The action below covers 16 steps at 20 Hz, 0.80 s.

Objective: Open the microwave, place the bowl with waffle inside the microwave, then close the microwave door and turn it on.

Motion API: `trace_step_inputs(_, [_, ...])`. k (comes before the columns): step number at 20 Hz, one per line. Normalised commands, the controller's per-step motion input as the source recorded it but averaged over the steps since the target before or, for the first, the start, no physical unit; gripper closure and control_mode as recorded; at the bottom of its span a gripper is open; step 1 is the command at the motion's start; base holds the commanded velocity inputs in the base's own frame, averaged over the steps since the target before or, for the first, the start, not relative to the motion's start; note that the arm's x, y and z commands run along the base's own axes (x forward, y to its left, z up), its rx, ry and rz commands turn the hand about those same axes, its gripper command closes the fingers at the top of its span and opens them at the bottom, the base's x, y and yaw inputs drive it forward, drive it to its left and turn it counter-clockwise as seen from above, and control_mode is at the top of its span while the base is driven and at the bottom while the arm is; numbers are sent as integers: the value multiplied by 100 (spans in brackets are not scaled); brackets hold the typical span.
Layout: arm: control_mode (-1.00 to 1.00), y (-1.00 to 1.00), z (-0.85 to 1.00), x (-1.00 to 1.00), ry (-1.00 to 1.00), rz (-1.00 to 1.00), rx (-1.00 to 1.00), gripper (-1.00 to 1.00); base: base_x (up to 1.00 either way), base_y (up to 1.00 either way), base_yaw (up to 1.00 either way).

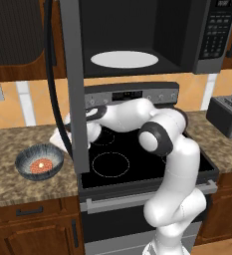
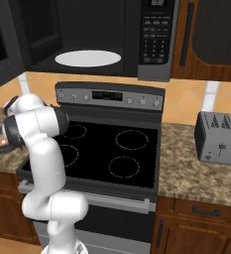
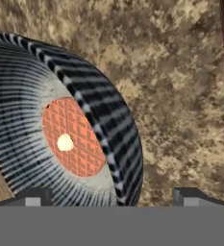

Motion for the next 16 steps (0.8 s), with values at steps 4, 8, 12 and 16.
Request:
trace_step_inputs(4, [-100, 23, -7, 0, 0, 0, 0, -100, 0, 0, 0])
trace_step_inputs(8, [-100, 7, -21, 0, 0, 0, 0, -100, 0, 0, 0])
trace_step_inputs(12, [-100, 5, -23, 0, 0, 0, 0, -100, 0, 0, 0])
trace_step_inputs(16, [-100, 0, -23, 0, 0, 0, 0, 100, 0, 0, 0])
